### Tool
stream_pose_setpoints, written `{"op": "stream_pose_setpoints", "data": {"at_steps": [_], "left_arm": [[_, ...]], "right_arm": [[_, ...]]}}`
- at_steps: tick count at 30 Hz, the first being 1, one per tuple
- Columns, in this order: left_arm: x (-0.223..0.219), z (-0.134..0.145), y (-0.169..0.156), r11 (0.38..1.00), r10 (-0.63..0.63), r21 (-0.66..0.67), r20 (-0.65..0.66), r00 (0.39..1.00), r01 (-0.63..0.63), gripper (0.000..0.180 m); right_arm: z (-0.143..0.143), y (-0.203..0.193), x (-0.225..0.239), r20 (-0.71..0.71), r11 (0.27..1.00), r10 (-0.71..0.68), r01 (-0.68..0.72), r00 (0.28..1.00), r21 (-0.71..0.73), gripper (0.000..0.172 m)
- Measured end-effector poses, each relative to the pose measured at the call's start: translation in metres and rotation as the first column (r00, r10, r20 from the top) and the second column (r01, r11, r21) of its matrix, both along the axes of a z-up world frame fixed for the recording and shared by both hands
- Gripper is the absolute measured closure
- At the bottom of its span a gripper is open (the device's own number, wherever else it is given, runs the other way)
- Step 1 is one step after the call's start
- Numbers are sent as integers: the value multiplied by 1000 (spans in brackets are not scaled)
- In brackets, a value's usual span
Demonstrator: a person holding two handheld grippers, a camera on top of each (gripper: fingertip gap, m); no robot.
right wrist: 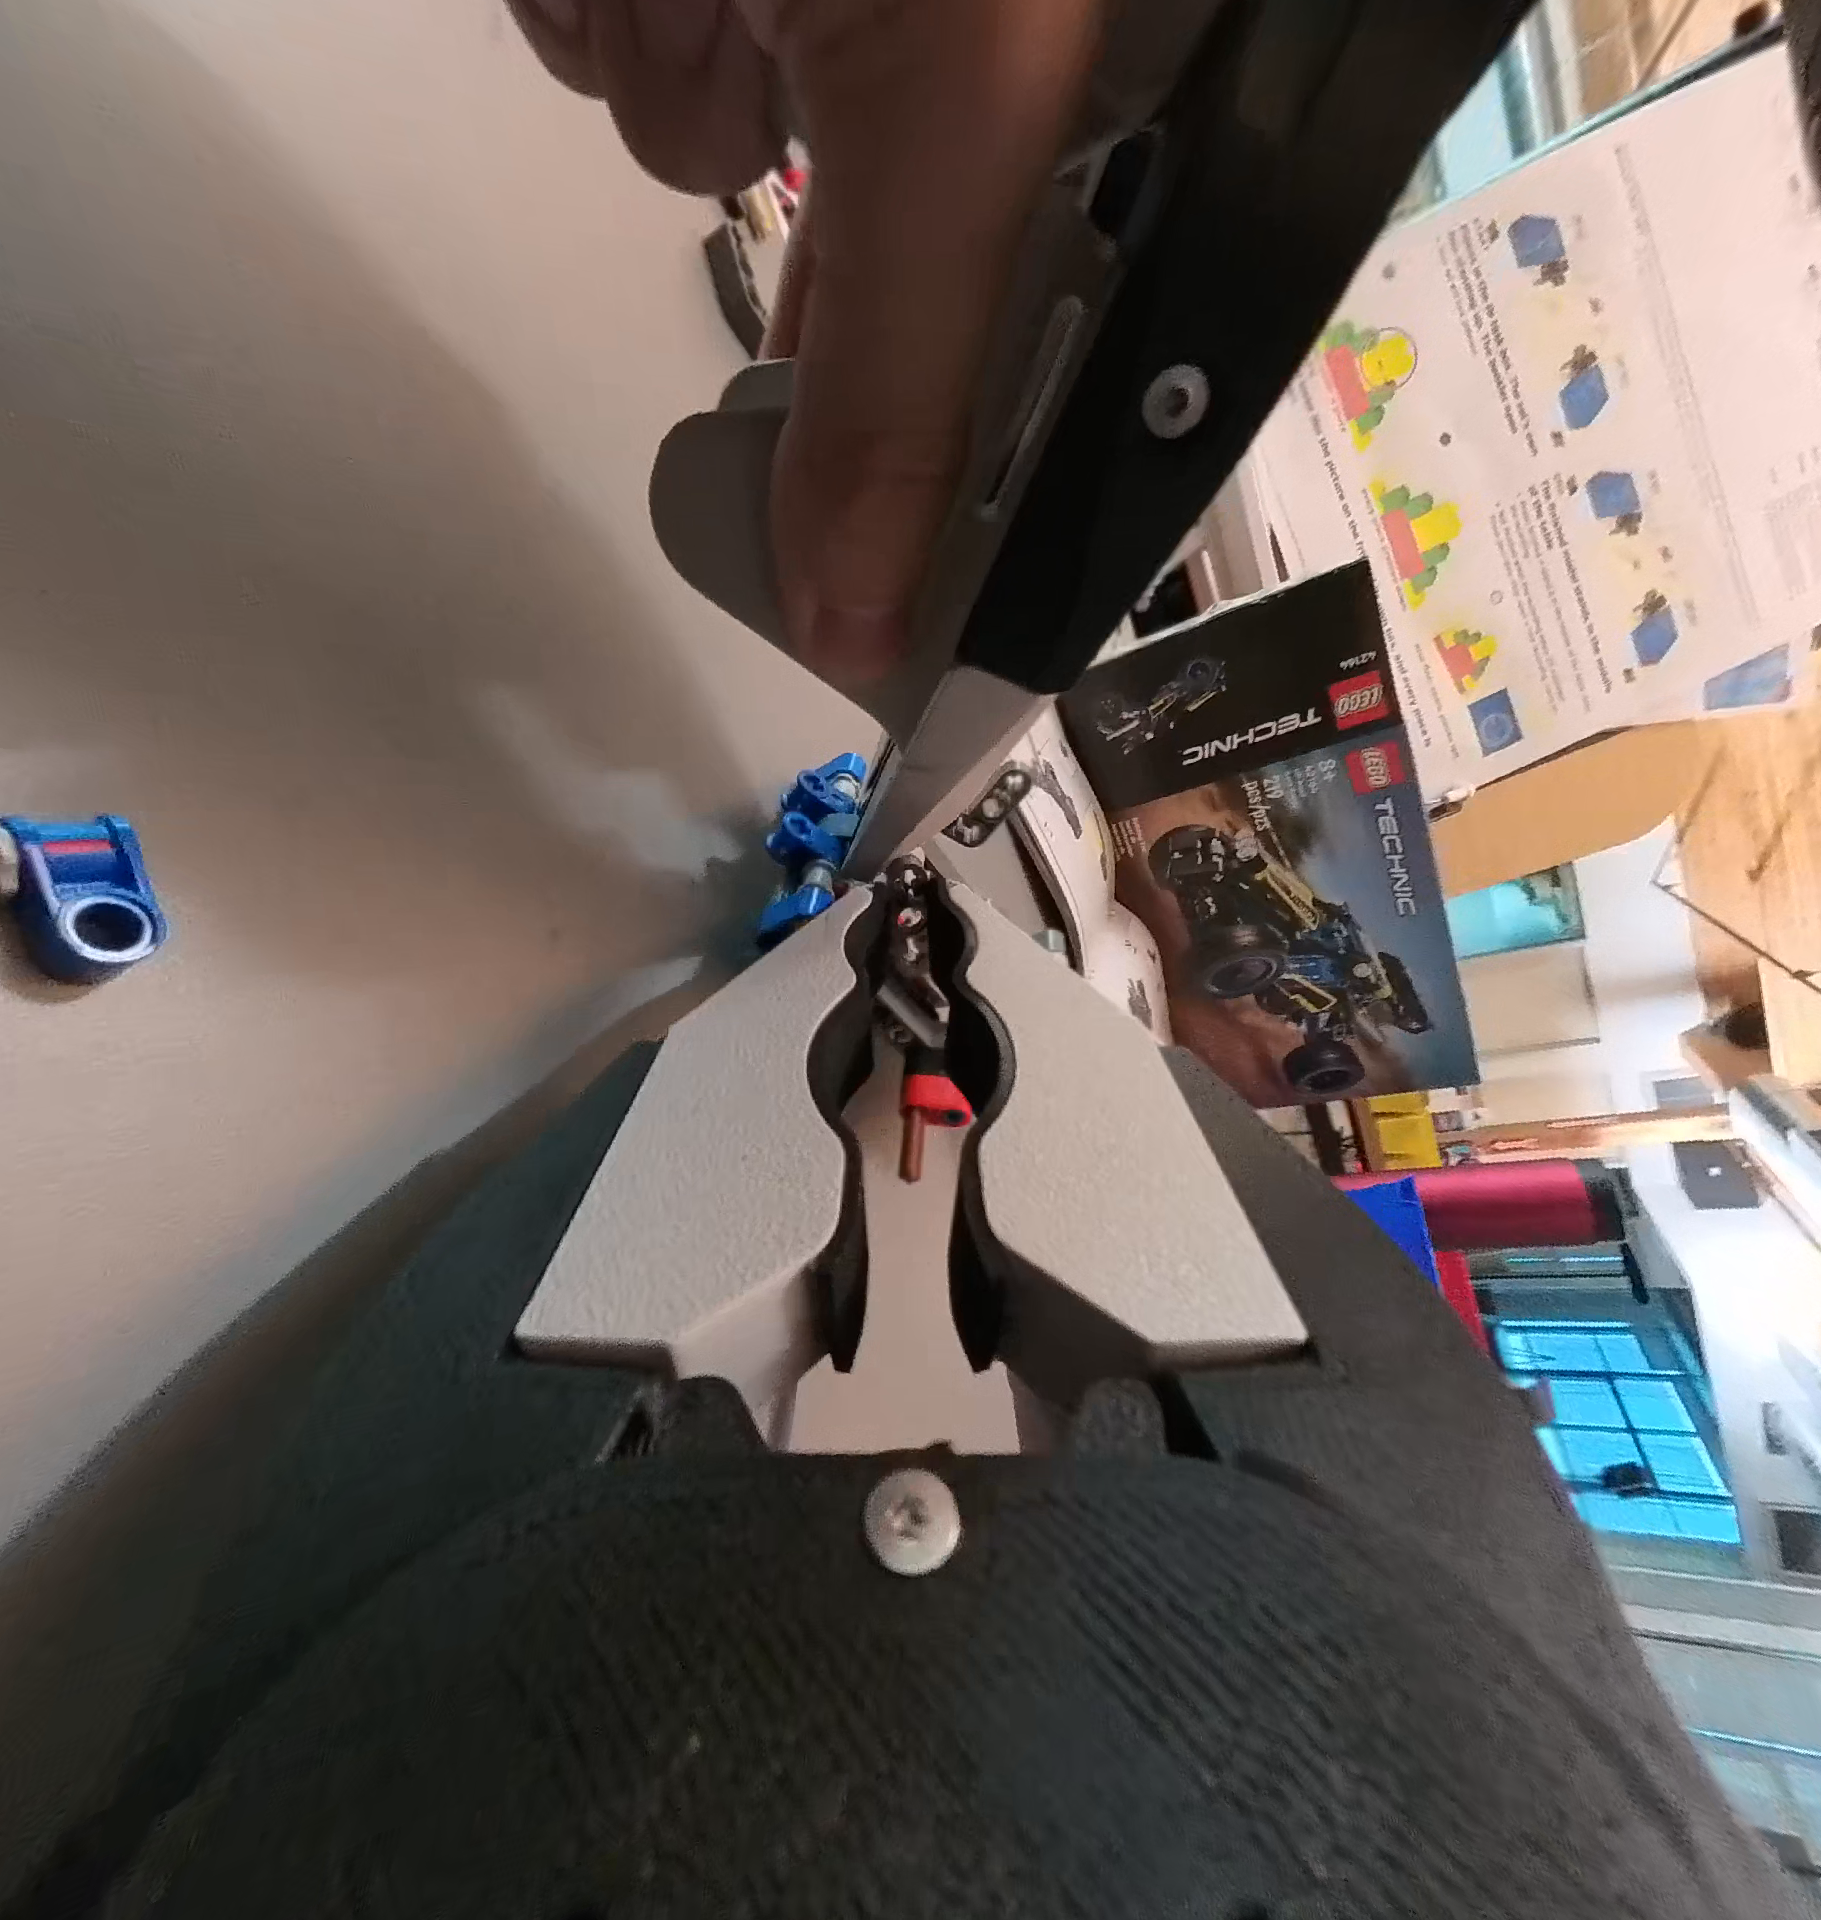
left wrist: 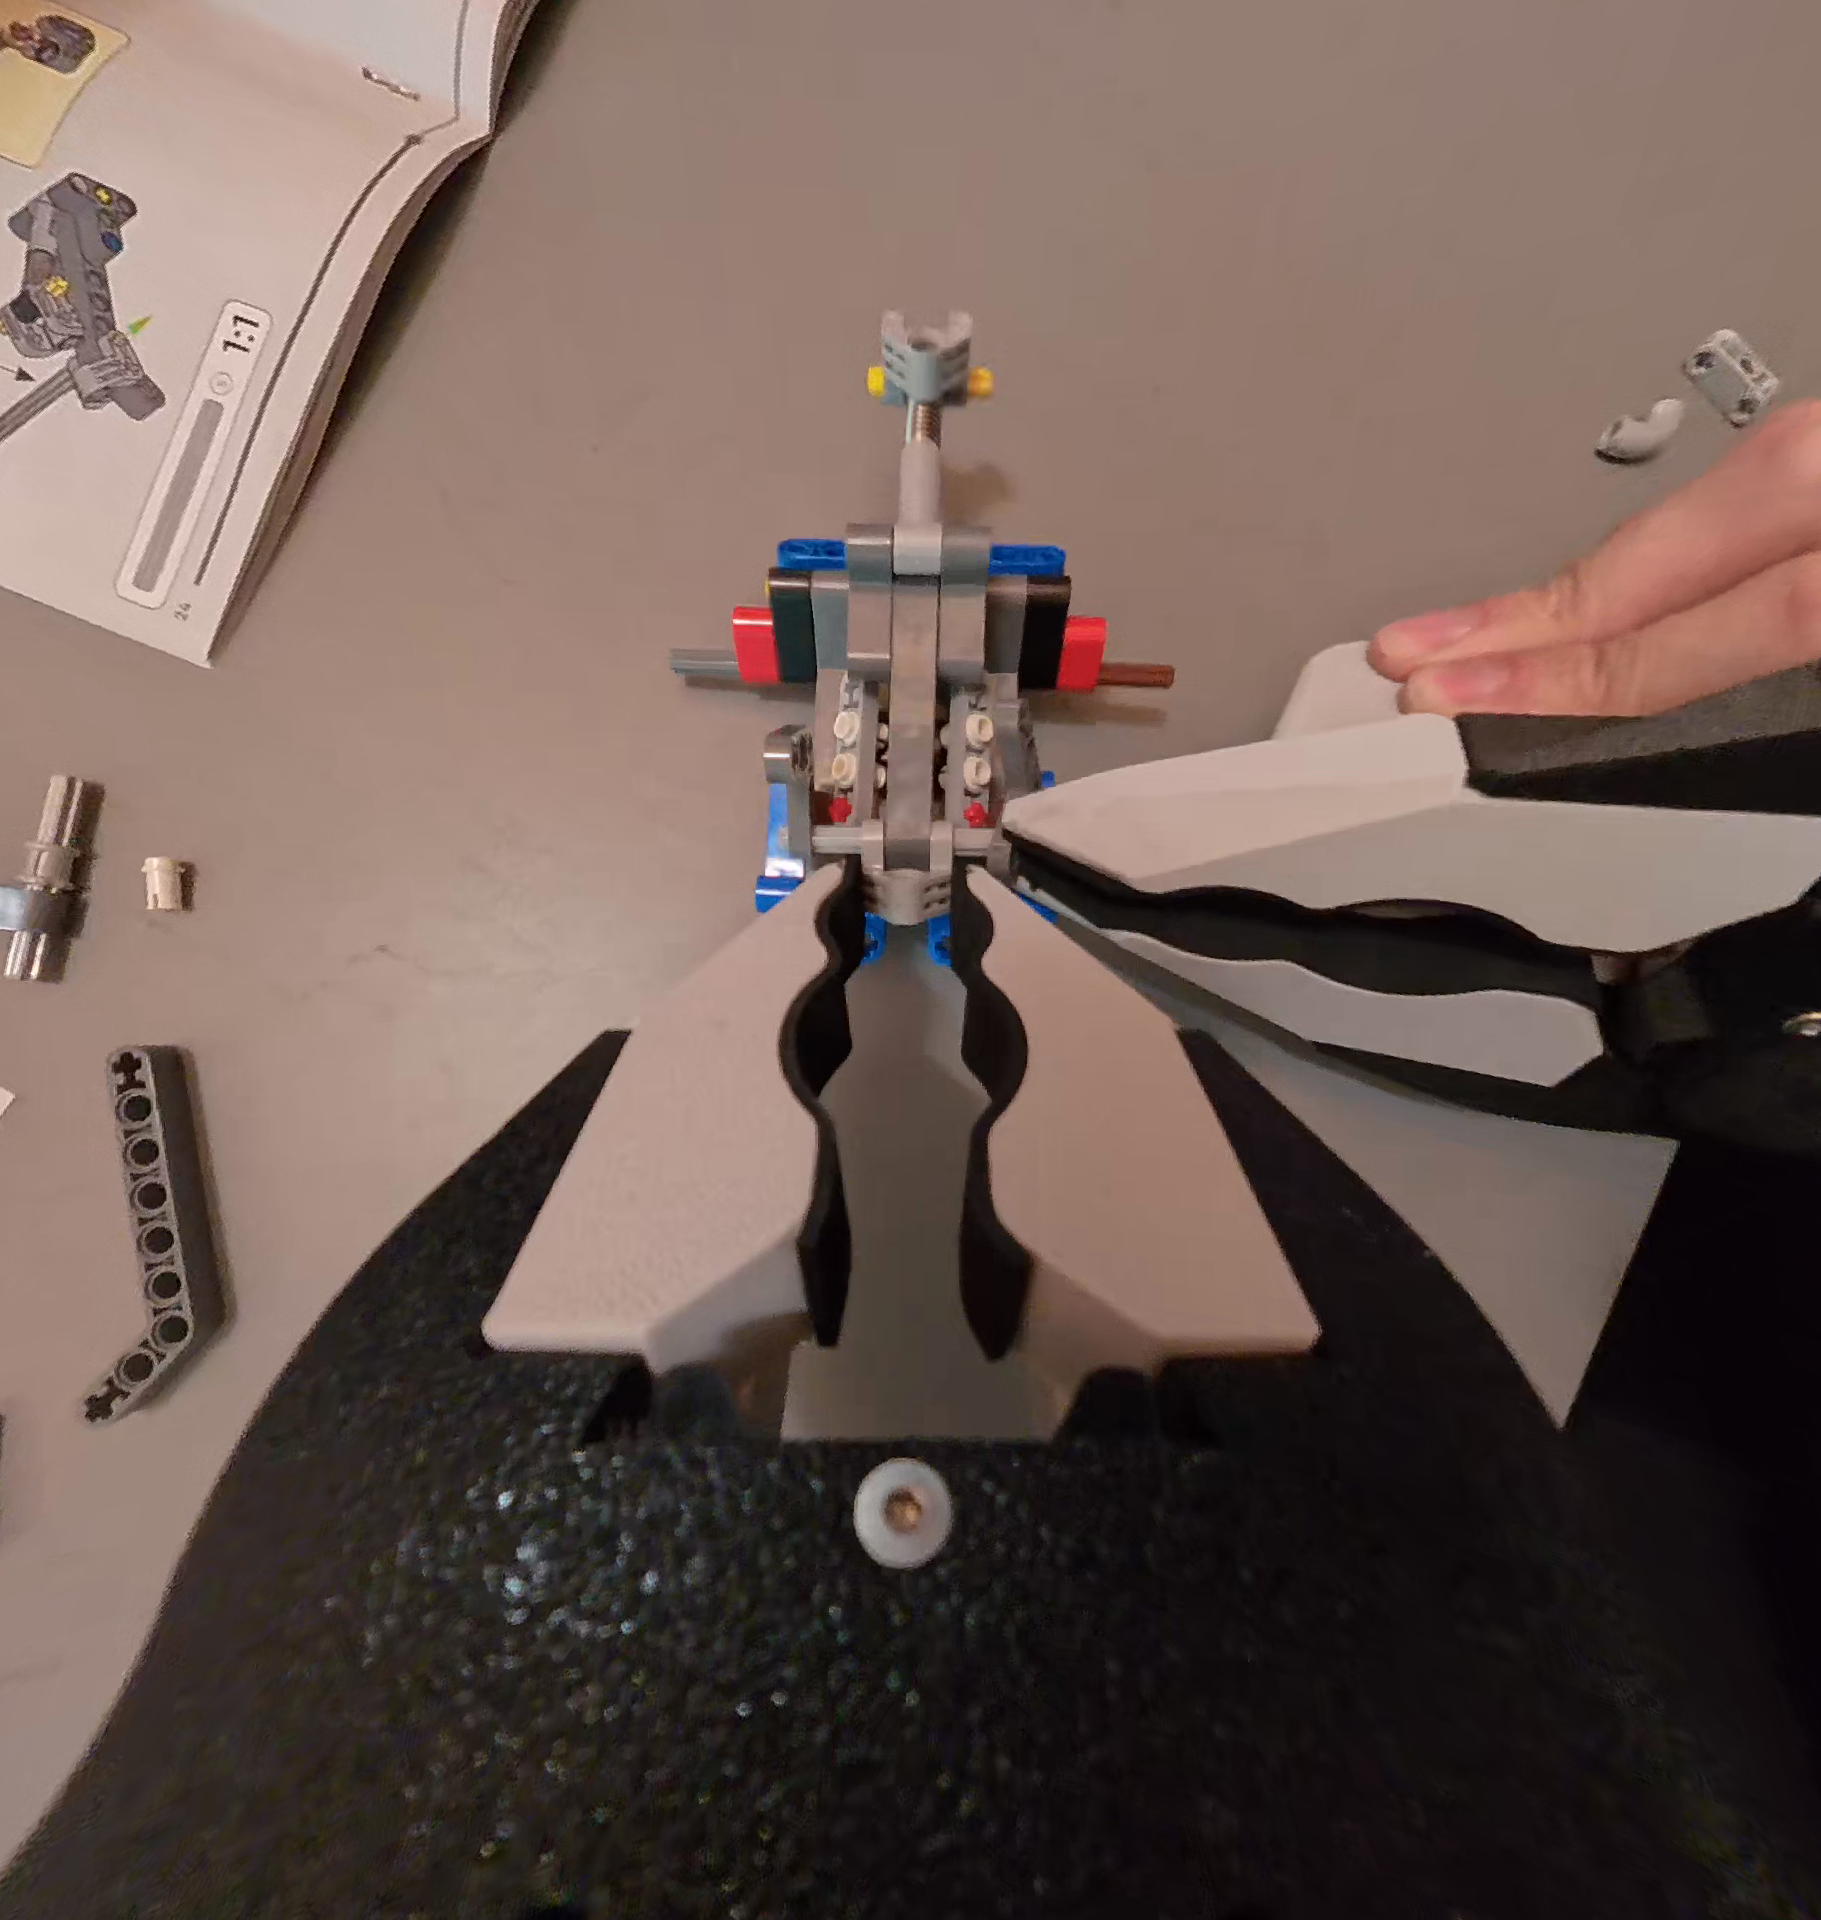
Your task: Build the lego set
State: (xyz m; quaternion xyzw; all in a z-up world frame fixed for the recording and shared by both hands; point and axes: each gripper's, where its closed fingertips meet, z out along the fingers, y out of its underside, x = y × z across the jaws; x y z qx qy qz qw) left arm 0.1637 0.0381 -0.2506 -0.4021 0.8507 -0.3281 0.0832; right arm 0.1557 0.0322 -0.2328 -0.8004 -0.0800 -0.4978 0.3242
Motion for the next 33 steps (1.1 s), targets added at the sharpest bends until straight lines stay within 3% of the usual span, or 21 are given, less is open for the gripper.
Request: {"op": "stream_pose_setpoints", "data": {"at_steps": [7,13,18,25,33], "left_arm": [[2,-1,-1,1000,-6,-16,5,1000,6,168],[2,0,-1,999,-6,-47,-4,1000,6,168],[2,2,-5,998,-10,-59,3,1000,10,168],[5,2,-1,999,0,-36,16,1000,0,168],[4,2,-2,1000,-10,-29,19,1000,11,168]], "right_arm": [[-2,-1,2,-2,998,65,-65,998,-12,167],[-9,-5,2,162,976,145,-114,976,-185,167],[0,-5,1,127,990,121,-110,985,-87,168],[-5,-5,4,-56,995,89,-87,994,37,168],[0,-3,4,110,993,106,-99,988,-66,168]]}}
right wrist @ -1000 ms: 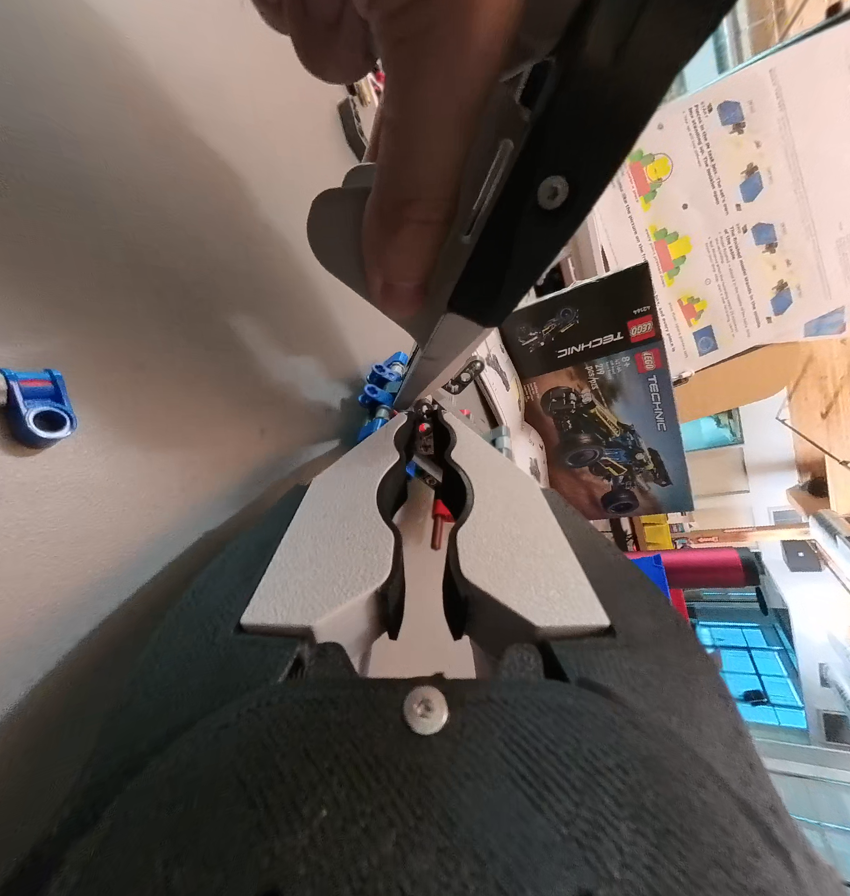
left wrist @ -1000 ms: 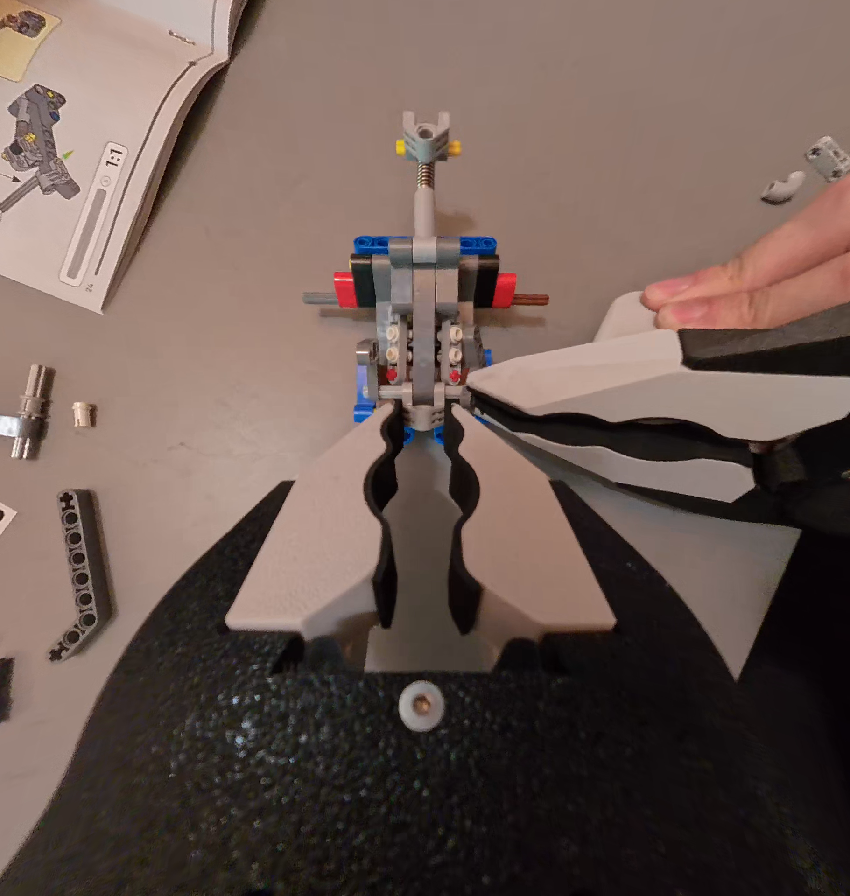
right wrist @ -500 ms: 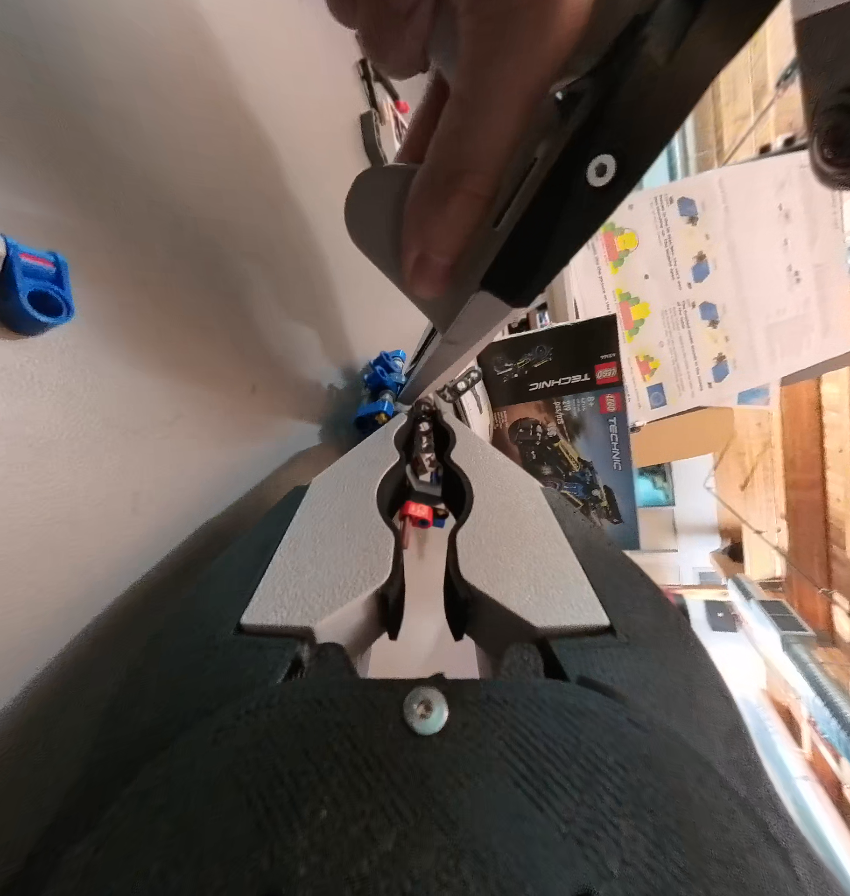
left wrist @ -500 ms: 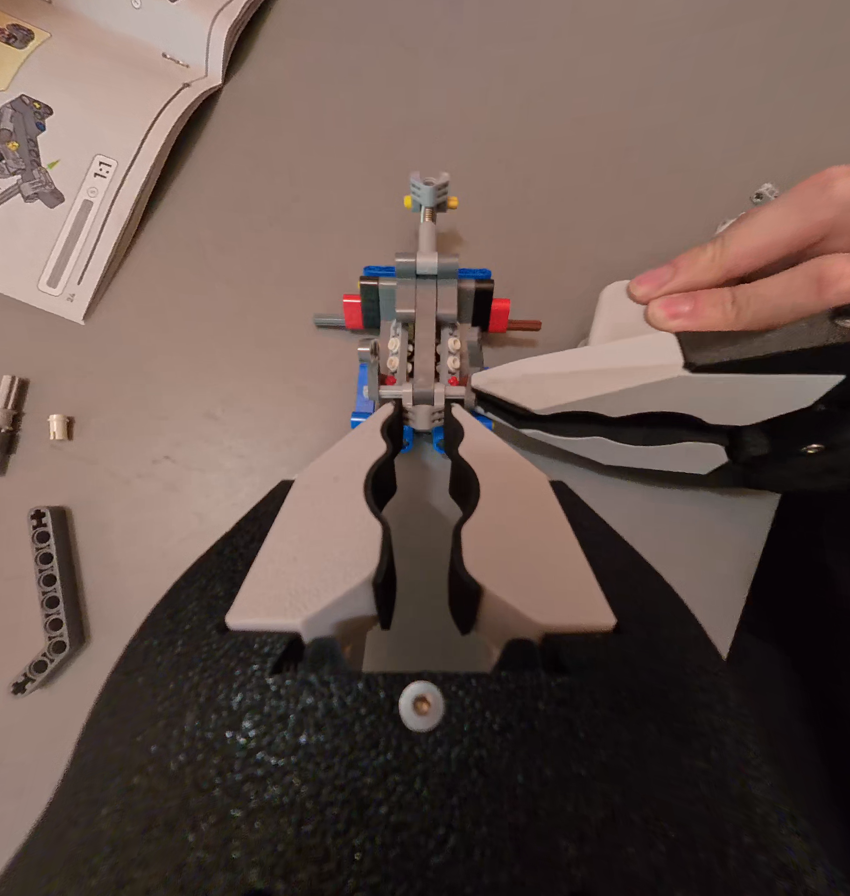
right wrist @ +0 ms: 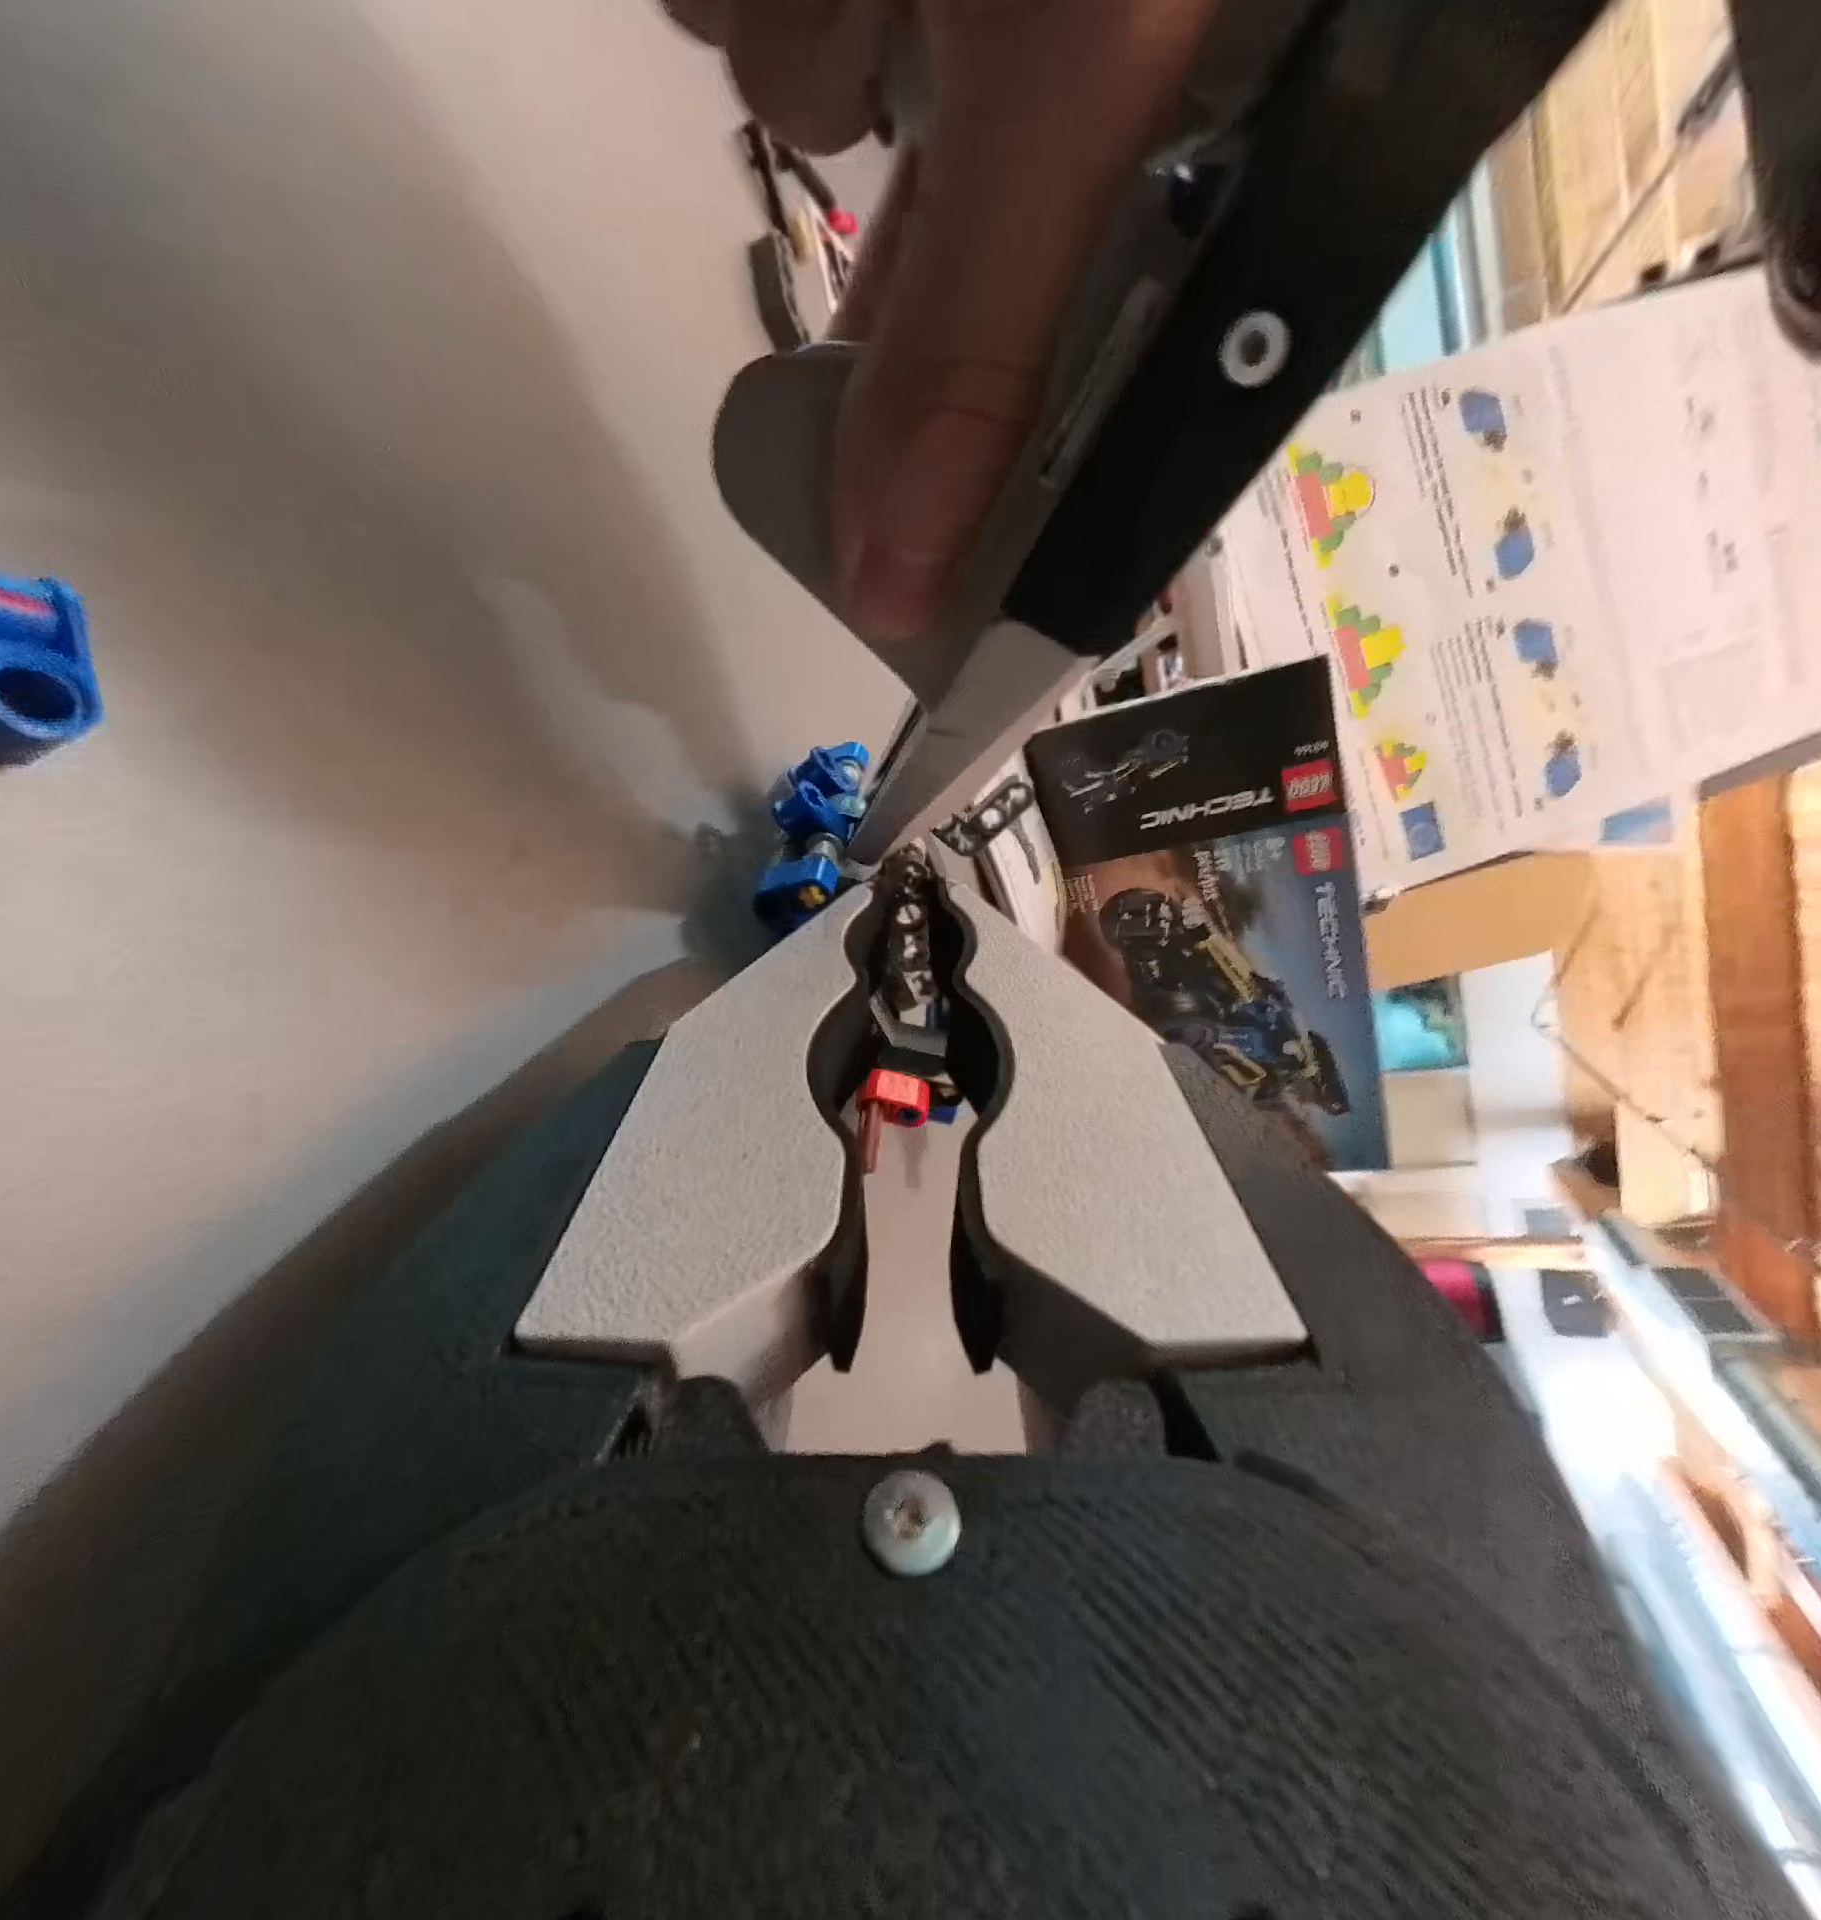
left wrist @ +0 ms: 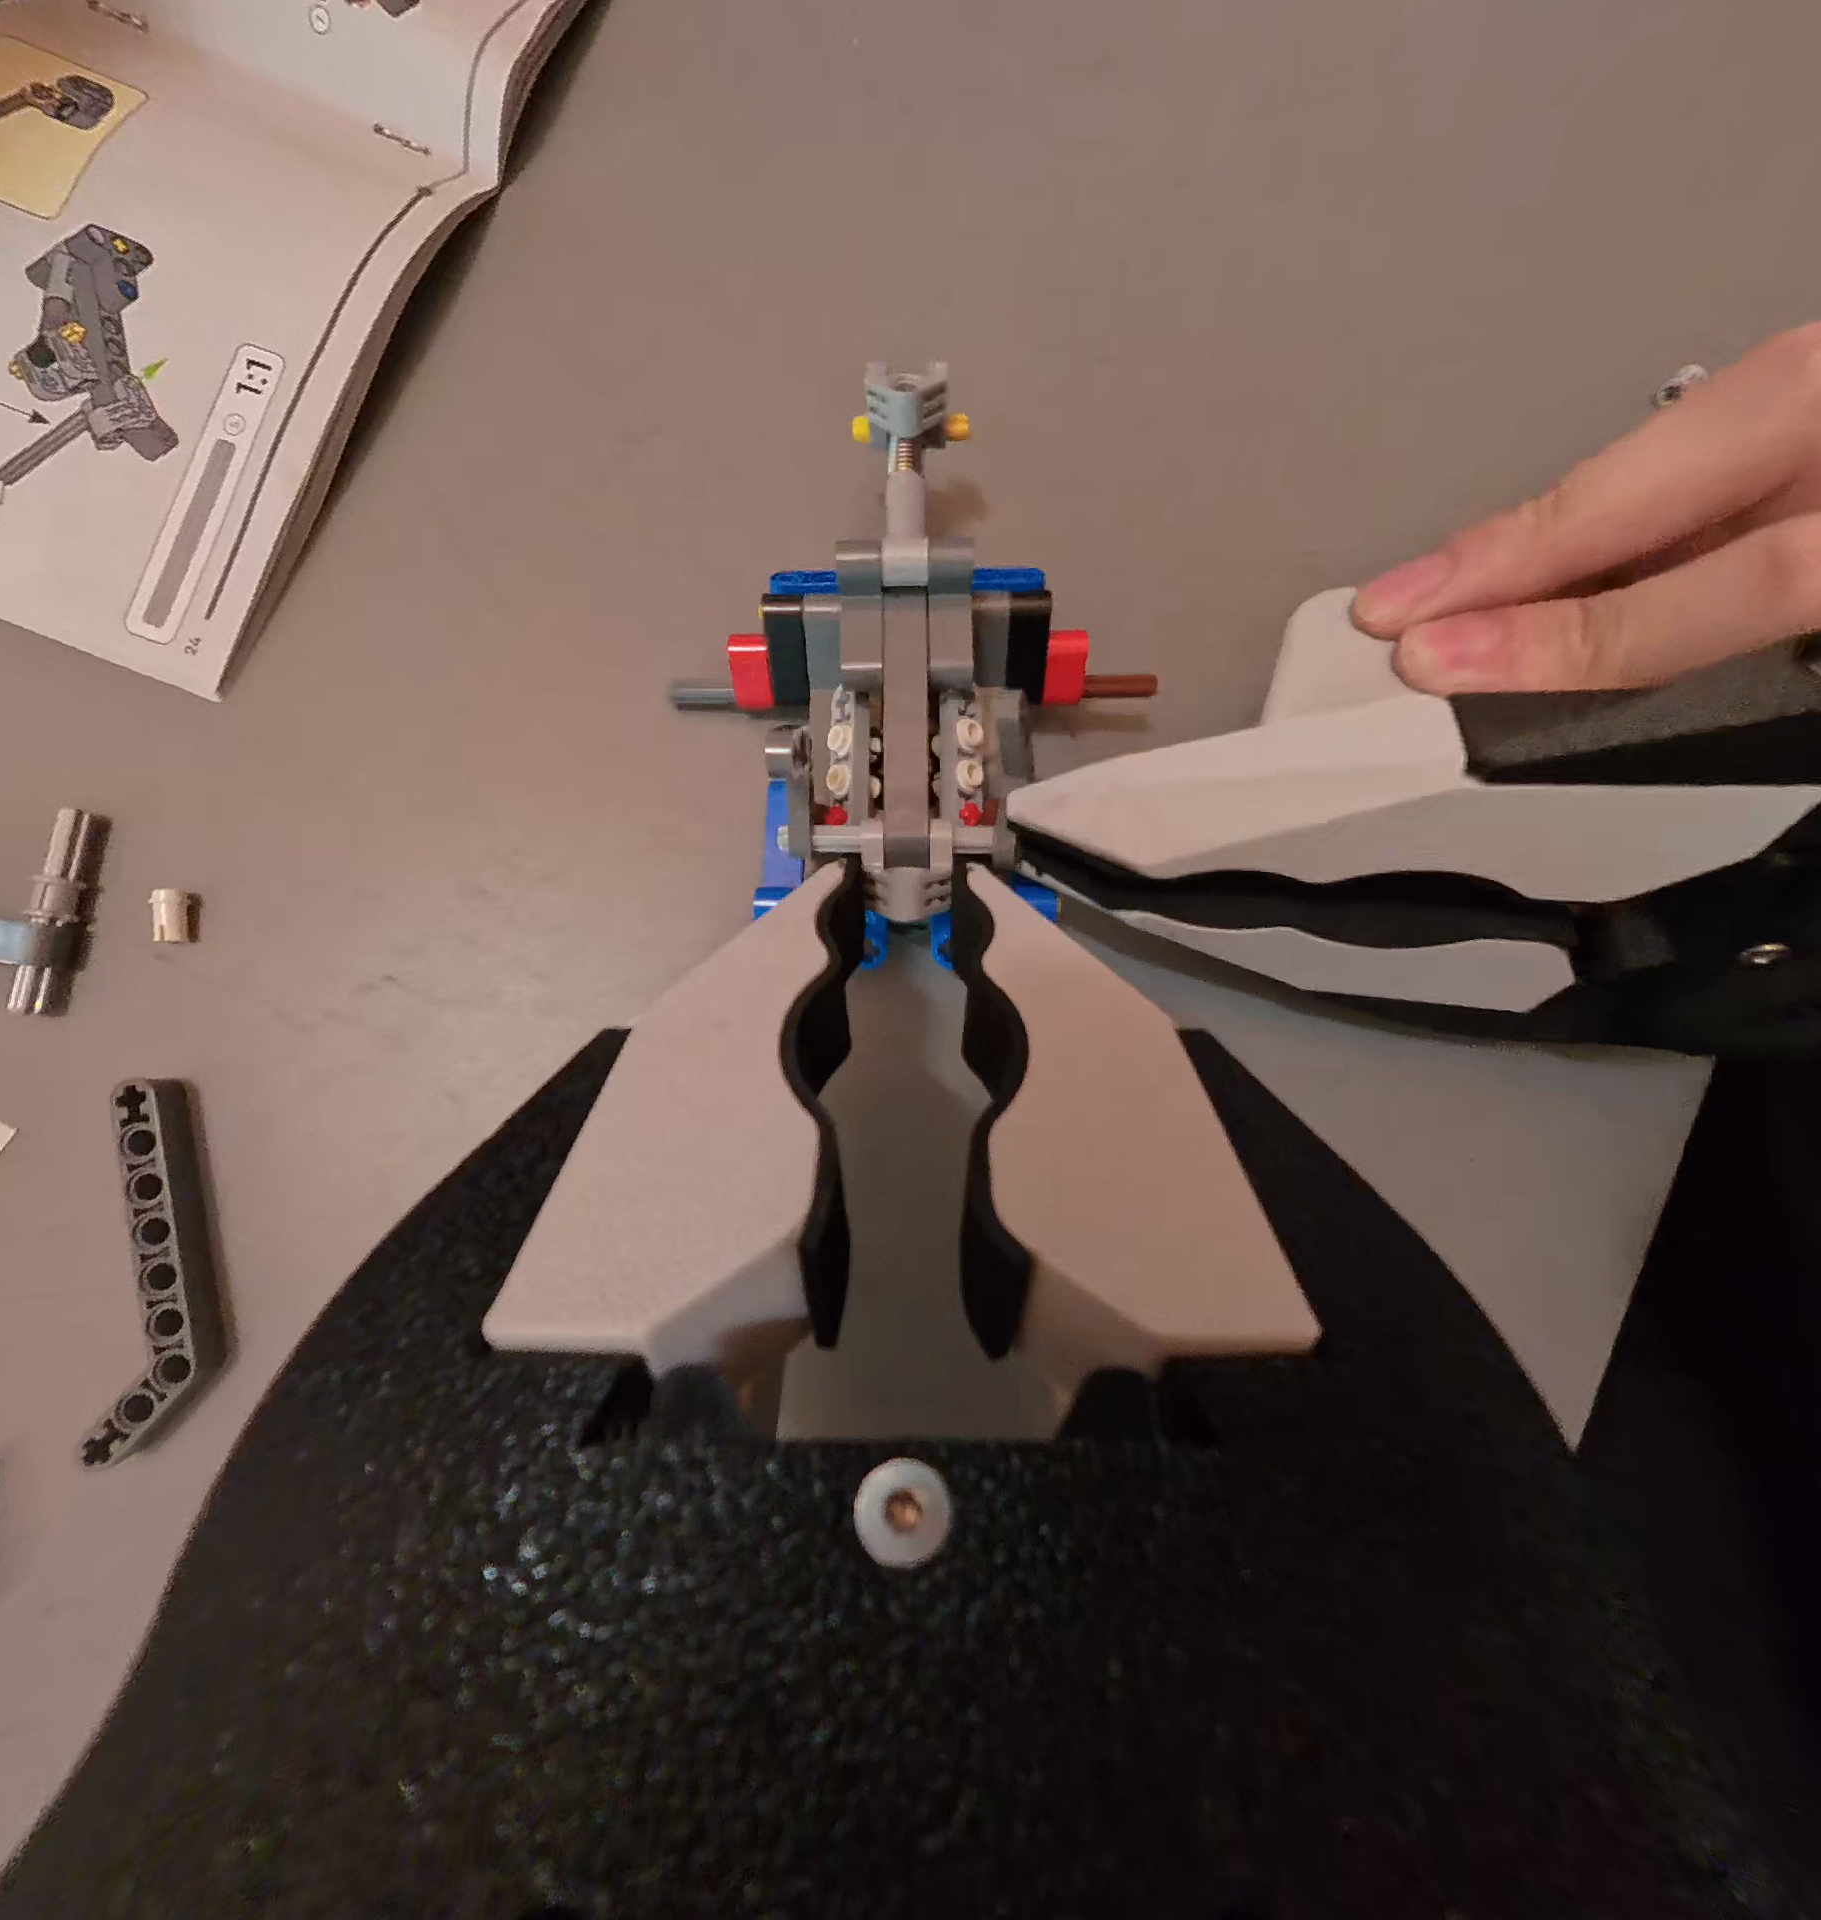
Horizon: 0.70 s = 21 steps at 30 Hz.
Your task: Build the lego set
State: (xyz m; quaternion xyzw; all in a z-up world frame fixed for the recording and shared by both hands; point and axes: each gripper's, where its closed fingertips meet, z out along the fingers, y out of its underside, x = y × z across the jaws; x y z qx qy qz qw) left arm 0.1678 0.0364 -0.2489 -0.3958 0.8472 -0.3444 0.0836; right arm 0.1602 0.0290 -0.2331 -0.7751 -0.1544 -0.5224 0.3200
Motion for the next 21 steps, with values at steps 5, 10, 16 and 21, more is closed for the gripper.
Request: {"op": "stream_pose_setpoints", "data": {"at_steps": [5,10,16,21], "left_arm": [[0,-1,2,1000,-9,13,0,1000,9,167],[-1,-1,3,999,-24,26,-3,1000,24,167],[-1,-2,4,999,-45,19,-31,999,45,168],[1,-2,5,997,-63,42,-47,997,65,168]], "right_arm": [[-1,1,0,149,991,44,-25,988,-129,167],[-2,3,-1,223,971,137,-87,965,-221,168],[-3,3,-1,281,949,222,-140,934,-282,168],[-3,5,-1,363,912,289,-140,886,-384,167]]}}
